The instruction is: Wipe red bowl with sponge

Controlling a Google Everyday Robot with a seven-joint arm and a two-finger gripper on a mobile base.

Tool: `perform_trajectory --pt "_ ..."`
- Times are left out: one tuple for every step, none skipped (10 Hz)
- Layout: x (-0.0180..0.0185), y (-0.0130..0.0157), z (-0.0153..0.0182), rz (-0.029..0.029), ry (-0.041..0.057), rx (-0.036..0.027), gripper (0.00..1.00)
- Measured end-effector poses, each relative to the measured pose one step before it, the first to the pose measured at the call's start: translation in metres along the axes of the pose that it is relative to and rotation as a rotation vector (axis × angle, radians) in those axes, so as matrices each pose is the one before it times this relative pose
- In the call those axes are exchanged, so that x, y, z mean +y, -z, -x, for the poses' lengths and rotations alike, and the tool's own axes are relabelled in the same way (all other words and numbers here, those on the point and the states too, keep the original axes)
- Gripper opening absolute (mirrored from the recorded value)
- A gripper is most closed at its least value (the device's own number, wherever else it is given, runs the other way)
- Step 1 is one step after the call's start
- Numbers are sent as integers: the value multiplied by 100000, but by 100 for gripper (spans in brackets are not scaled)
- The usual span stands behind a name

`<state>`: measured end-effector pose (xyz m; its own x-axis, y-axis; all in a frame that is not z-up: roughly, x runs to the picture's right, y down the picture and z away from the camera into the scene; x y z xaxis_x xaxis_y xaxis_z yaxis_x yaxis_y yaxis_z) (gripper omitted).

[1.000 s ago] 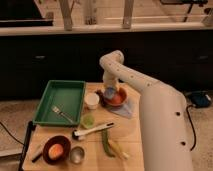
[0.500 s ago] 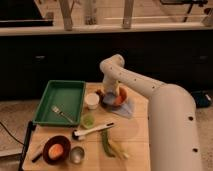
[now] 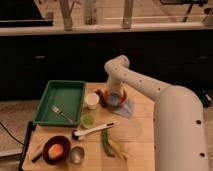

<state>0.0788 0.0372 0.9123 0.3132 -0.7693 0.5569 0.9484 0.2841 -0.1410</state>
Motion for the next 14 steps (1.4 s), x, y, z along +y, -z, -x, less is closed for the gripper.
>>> perform_trajectory --pt "1169 89 -859 -12 -2778 545 1" --pt "820 50 -830 272 -2136 581 1" --pt "100 83 -866 -199 -1870 587 1" --pt "-122 -22 -392 82 -874 138 1" --pt "-406 82 -515 -484 -753 404 1" --pt "-795 -5 -365 -782 300 149 1" --pt "-659 81 -164 -677 663 76 1" --pt "-683 50 35 -620 1085 -239 1" --pt "-777 70 252 -609 1616 -657 1" --pt "-444 54 184 -549 972 -485 1" --pt "-613 47 215 -672 1463 -575 1" --pt "-644 120 168 -995 1757 -595 1" --pt "58 22 11 -50 86 -206 1" --pt "144 20 -4 127 -166 -68 1"
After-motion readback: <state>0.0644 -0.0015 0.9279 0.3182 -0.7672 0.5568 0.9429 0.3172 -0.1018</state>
